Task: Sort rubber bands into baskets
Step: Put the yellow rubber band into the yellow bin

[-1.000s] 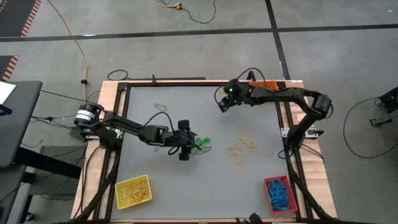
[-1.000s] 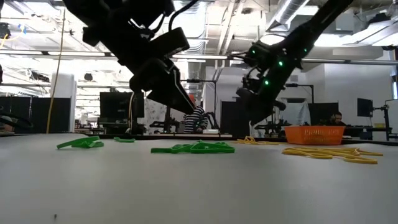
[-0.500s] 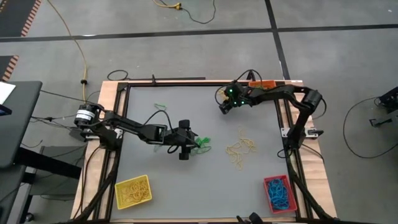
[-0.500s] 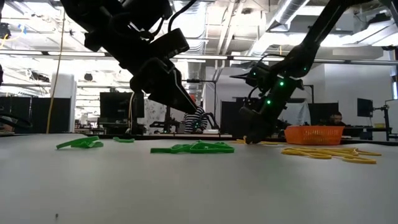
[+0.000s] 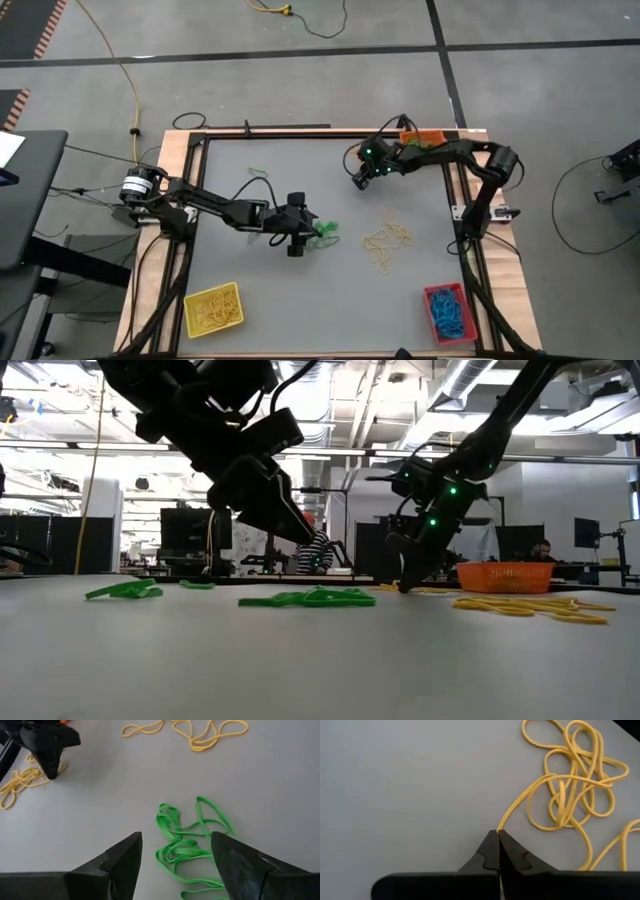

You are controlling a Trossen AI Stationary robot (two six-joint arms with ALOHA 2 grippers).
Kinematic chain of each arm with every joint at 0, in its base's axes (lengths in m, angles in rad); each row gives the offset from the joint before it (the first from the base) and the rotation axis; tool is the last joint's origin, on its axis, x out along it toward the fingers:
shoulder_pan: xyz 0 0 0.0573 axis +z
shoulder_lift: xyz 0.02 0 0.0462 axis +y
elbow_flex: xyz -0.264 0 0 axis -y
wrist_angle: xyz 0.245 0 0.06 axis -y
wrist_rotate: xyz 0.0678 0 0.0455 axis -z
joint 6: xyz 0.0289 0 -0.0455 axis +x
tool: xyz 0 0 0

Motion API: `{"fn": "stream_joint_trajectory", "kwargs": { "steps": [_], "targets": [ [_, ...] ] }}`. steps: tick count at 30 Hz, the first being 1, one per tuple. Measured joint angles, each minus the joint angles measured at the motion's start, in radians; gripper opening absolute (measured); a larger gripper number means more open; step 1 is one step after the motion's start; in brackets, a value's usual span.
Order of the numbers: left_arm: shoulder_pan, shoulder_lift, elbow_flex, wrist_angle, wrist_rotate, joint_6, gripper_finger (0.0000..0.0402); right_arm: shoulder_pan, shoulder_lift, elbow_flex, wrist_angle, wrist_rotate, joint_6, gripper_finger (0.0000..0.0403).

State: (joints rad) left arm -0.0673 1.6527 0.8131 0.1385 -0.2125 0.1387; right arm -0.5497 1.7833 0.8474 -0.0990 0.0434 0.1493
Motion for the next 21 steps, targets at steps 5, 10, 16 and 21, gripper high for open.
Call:
{"fn": "stream_joint_trajectory", "kwargs": {
  "steps": [5,10,16,21],
  "targets": [
    [0.000,0.000,0.000,-0.037,-0.001,0.000,0.0228,0.049,-0.042,-0.005,-0.027,0.009,0.000,0.0018],
    [-0.004,0.000,0.000,-0.067,-0.001,-0.005,0.0228,0.102,-0.131,-0.007,-0.081,0.011,-0.001,0.0018],
    [-0.035,0.000,0.000,-0.114,-0.001,-0.003,0.0228,0.131,-0.211,-0.006,-0.149,0.052,-0.011,0.0018],
    [-0.081,0.000,0.000,-0.184,-0.002,-0.005,0.0228,0.155,-0.234,-0.004,-0.169,0.057,-0.029,0.0018]
  ]
}}
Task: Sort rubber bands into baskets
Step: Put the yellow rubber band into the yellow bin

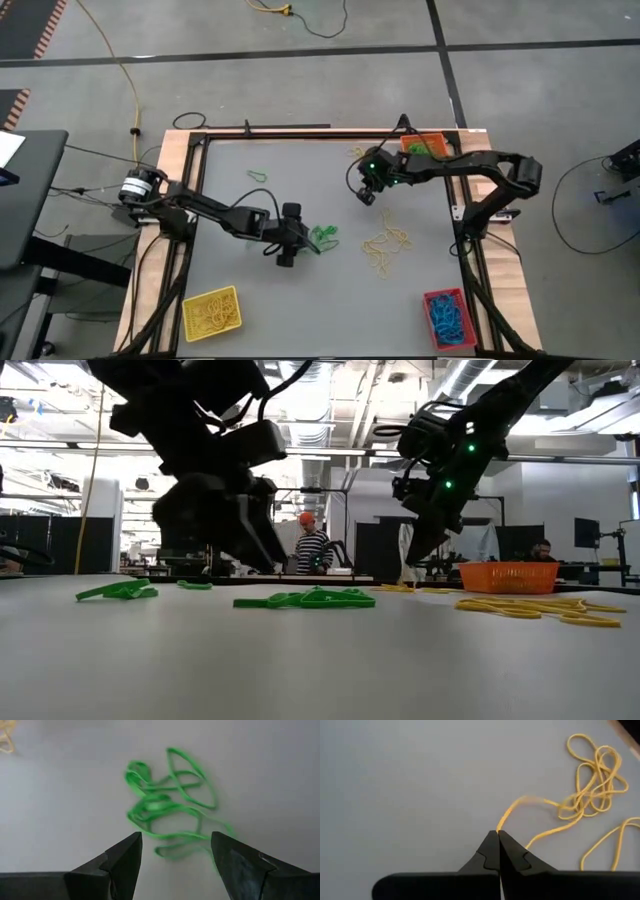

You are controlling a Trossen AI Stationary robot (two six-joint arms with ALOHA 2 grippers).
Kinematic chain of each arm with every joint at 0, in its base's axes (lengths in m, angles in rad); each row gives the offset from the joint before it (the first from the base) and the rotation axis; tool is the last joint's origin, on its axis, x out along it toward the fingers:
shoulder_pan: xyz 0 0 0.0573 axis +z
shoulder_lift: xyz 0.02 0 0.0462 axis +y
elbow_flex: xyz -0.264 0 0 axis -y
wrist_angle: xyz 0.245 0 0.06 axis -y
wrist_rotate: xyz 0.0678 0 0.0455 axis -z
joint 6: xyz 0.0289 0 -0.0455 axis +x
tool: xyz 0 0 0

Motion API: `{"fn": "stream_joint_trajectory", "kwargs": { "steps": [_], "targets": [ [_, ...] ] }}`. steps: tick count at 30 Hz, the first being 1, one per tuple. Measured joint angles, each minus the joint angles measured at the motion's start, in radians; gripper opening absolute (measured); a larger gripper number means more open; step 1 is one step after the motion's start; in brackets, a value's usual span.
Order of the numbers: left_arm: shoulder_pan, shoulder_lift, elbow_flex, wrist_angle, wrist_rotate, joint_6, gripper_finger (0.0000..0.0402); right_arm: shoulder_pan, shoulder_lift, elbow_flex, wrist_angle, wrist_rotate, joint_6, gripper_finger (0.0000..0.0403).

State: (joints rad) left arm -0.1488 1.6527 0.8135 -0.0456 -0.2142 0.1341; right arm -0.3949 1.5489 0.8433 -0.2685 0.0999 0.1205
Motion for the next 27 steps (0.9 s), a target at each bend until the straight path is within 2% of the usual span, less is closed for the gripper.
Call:
{"fn": "stream_joint_trajectory", "kwargs": {
  "steps": [8,14,23,27],
  "targets": [
    [-0.034,0.000,0.000,0.000,-0.041,0.029,0.0228,0.036,-0.006,0.001,0.007,0.002,-0.017,0.0018],
    [0.007,0.000,0.000,0.070,-0.108,0.068,0.0228,0.083,-0.041,0.001,0.006,-0.010,-0.016,0.0018],
    [0.086,0.000,0.000,0.186,-0.099,0.075,0.0229,0.166,-0.117,0.001,0.013,-0.020,0.002,0.0018],
    [0.116,0.000,0.000,0.311,0.003,0.074,0.0229,0.211,-0.157,0.001,0.038,-0.023,0.003,0.0018]
  ]
}}
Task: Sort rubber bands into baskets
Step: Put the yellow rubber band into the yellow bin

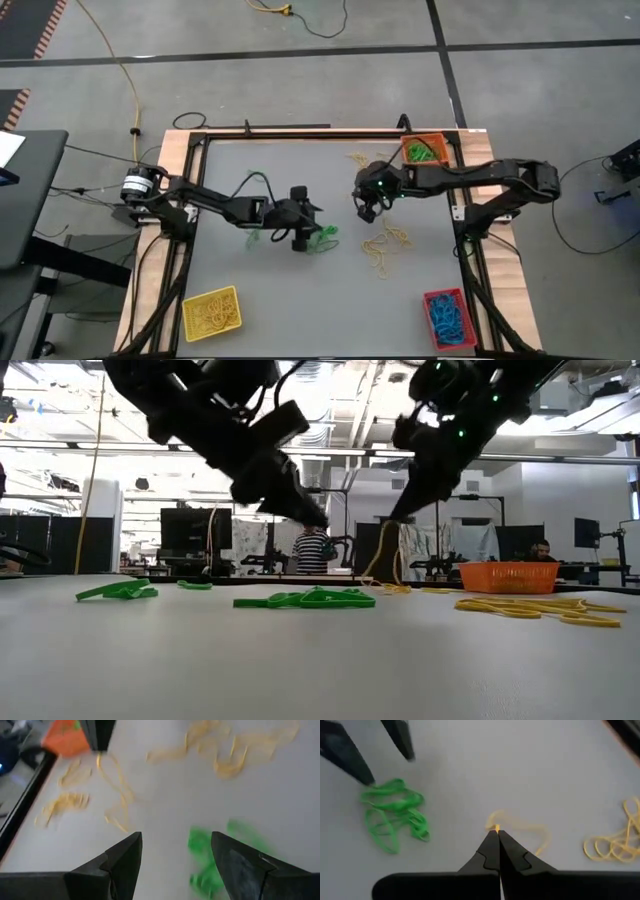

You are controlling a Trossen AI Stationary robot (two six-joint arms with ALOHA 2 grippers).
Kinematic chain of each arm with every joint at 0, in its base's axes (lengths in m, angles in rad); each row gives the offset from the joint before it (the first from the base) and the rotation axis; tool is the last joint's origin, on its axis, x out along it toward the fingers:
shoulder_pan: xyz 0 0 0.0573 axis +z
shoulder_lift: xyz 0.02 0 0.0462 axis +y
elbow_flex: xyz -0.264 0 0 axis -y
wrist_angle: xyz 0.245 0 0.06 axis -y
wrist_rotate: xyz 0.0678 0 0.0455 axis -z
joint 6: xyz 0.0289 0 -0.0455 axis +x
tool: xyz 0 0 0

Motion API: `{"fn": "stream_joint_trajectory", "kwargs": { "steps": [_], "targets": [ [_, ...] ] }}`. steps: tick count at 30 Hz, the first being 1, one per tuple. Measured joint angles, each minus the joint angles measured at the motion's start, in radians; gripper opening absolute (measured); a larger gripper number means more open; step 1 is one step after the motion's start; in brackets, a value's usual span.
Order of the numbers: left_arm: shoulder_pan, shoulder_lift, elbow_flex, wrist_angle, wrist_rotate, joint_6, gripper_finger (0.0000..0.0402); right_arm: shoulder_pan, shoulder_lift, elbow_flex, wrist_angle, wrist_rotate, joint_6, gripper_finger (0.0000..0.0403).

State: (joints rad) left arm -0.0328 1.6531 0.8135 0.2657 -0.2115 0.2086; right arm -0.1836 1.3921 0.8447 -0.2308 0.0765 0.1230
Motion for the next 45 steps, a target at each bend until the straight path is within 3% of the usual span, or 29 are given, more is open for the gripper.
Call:
{"fn": "stream_joint_trajectory", "kwargs": {
  "steps": [11,15,23,27,33,38,45],
  "targets": [
    [0.040,0.001,0.000,0.244,0.141,-0.083,0.0229,0.092,-0.059,0.001,0.064,0.000,0.002,0.0018],
    [0.045,0.001,0.000,0.262,0.089,-0.114,0.0229,0.121,-0.058,0.001,0.096,0.001,0.001,0.0018],
    [0.045,0.001,0.000,0.269,0.131,-0.168,0.0229,0.177,-0.057,0.001,0.192,0.001,-0.012,0.0018],
    [0.045,0.001,0.000,0.269,0.204,-0.180,0.0229,0.200,-0.057,0.001,0.248,0.001,-0.019,0.0018],
    [0.041,0.001,0.000,0.270,0.188,-0.209,0.0222,0.232,-0.057,0.001,0.288,0.001,-0.026,0.0018],
    [0.033,0.001,0.000,0.258,0.188,-0.209,0.0167,0.260,-0.056,0.001,0.284,0.003,-0.020,0.0021],
    [0.011,0.001,0.001,0.241,0.192,-0.177,0.0034,0.304,-0.056,0.001,0.273,0.028,-0.019,0.0021]
  ]
}}
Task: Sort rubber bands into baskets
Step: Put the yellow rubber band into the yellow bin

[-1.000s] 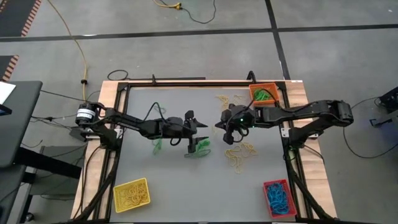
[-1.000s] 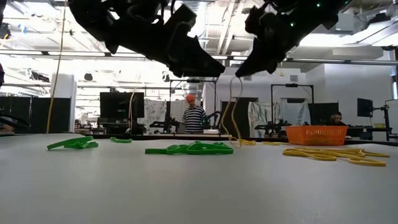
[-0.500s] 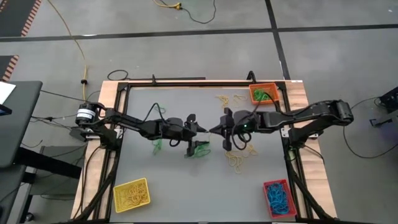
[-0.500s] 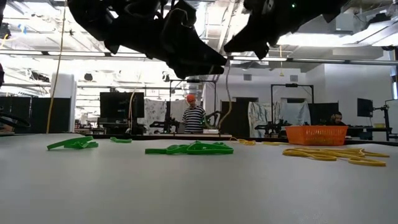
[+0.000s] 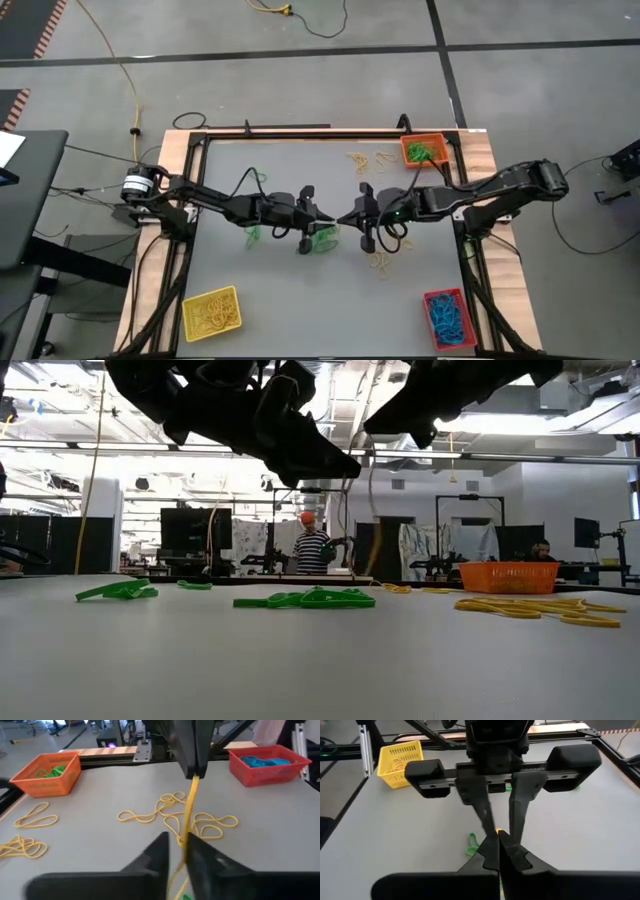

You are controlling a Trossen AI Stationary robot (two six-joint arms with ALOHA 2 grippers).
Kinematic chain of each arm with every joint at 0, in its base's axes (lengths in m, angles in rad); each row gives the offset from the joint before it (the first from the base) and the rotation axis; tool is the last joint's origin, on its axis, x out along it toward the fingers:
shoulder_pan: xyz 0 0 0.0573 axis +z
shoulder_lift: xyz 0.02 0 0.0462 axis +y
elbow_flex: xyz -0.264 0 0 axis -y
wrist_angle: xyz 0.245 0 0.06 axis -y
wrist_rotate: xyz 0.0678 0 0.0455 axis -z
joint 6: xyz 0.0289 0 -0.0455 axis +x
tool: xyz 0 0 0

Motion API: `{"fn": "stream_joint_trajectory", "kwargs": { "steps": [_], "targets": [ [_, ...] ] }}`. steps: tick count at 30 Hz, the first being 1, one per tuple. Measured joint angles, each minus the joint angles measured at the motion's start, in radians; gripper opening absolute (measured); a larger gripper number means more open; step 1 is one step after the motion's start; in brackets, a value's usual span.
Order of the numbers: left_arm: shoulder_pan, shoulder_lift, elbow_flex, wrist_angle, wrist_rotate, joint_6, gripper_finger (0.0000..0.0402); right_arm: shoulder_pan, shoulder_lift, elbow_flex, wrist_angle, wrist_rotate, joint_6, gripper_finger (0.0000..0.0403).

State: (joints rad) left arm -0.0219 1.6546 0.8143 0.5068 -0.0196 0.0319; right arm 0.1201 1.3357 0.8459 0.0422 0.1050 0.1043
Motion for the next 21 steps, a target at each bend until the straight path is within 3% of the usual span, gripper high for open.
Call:
{"fn": "stream_joint_trajectory", "kwargs": {
  "steps": [2,7,11,16,21],
  "targets": [
    [-0.006,0.000,0.000,0.000,0.005,0.005,0.0009,0.012,0.000,0.000,0.000,0.002,0.011,0.0022],
    [-0.030,0.000,0.000,-0.001,0.005,-0.019,0.0001,0.047,0.000,0.000,-0.015,0.003,0.063,0.0030],
    [-0.072,-0.028,0.002,-0.044,-0.028,-0.027,0.0000,0.089,0.000,0.000,-0.059,0.034,0.108,0.0061],
    [-0.165,-0.098,0.036,-0.201,-0.139,-0.017,0.0000,0.157,0.007,0.000,-0.155,0.117,0.176,0.0115],
    [-0.291,-0.184,0.105,-0.466,-0.282,-0.008,0.0000,0.215,0.012,0.001,-0.218,0.160,0.249,0.0179]
  ]
}}
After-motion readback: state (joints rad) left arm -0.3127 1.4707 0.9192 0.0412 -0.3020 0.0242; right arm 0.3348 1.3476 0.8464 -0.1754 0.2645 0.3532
